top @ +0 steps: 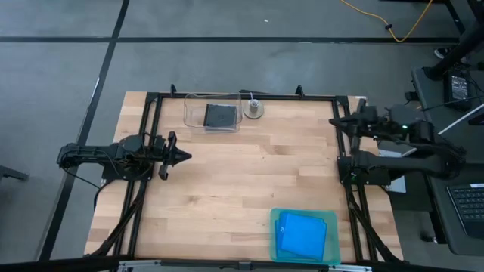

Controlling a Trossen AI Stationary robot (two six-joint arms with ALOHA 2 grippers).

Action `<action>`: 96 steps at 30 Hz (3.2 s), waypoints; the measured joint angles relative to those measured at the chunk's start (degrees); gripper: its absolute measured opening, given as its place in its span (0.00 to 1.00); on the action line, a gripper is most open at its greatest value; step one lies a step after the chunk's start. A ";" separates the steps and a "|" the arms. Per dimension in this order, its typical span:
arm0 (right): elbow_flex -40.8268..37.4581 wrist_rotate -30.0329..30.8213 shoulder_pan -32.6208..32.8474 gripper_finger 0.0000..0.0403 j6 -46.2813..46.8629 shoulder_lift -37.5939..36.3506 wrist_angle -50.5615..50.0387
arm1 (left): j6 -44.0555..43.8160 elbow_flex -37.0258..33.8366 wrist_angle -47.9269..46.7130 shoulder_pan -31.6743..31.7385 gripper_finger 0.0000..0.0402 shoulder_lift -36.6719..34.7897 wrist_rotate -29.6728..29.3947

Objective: Pick & place jewel cases by type
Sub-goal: Return to Home Position

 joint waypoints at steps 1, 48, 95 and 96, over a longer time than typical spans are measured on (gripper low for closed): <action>0.00 0.02 0.00 0.01 -0.27 -1.31 0.06 | -0.03 0.00 0.23 0.00 0.02 0.00 -0.44; -51.65 -12.89 9.86 0.01 -4.37 -23.10 42.20 | -0.17 0.02 -0.09 0.00 0.02 1.20 -0.89; -51.58 -6.97 13.22 0.02 -3.18 -22.19 41.25 | -0.17 0.04 -0.09 0.00 0.01 1.20 -0.91; -51.58 -6.97 13.22 0.02 -3.18 -22.19 41.25 | -0.17 0.04 -0.09 0.01 0.01 1.20 -0.91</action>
